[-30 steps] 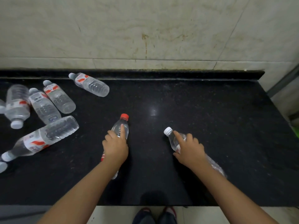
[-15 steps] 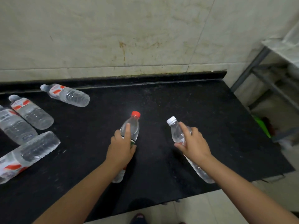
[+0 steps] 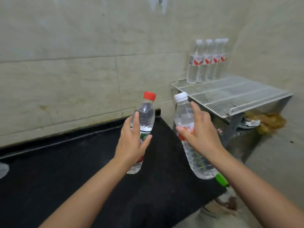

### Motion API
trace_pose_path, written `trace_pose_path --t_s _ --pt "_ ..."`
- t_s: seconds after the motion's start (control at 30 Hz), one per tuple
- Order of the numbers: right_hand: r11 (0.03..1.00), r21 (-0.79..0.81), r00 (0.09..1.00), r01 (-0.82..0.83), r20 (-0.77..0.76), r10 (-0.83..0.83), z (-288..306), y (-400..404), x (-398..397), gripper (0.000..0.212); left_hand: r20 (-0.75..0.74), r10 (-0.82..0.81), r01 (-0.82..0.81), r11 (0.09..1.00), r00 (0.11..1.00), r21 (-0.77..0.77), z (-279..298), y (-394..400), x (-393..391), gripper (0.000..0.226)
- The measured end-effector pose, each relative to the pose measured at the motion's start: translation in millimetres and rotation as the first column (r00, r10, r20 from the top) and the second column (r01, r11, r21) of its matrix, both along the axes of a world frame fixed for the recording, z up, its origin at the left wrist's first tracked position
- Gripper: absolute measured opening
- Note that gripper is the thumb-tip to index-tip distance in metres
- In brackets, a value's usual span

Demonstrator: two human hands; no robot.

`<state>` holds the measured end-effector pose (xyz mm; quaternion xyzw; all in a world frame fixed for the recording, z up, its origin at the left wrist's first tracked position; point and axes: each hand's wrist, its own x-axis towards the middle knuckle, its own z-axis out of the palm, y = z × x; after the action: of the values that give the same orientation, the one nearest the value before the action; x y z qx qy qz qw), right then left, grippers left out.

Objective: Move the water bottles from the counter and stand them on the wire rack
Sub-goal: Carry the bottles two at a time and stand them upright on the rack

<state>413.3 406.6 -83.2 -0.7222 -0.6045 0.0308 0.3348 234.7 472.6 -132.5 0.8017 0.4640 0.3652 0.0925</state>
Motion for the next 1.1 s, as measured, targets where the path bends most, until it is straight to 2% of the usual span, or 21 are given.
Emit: trace_pose_path --t_s 0.27,0.5,0.6,0.77,0.9,1.1 --pt "0.972 0.232 1.000 -0.031 0.002 0.031 61 0 145 0.080 0.072 -0.045 0.032 0.986 0.996 0.165 54 -4 152 0.068" --pt "0.925 0.380 0.996 0.016 -0.091 0.020 98 52 235 0.076 0.126 -0.021 -0.007 0.976 0.992 0.219 89 43 250 0.086" --pt "0.900 0.436 0.996 0.025 -0.084 0.013 109 88 270 0.076 0.180 -0.015 -0.040 0.955 0.984 0.295 102 76 288 0.087" --pt "0.888 0.459 0.998 0.020 -0.064 0.011 113 167 321 0.073 0.318 -0.038 -0.089 0.922 0.947 0.377 107 158 344 0.069" --pt "0.892 0.452 0.993 -0.003 -0.102 0.055 104 231 349 0.068 0.400 -0.014 -0.136 0.929 0.916 0.344 103 213 384 0.072" --pt "0.906 0.422 0.975 -0.021 -0.194 0.113 73 309 370 0.061 0.336 0.094 -0.200 0.934 0.937 0.295 77 275 423 0.065"
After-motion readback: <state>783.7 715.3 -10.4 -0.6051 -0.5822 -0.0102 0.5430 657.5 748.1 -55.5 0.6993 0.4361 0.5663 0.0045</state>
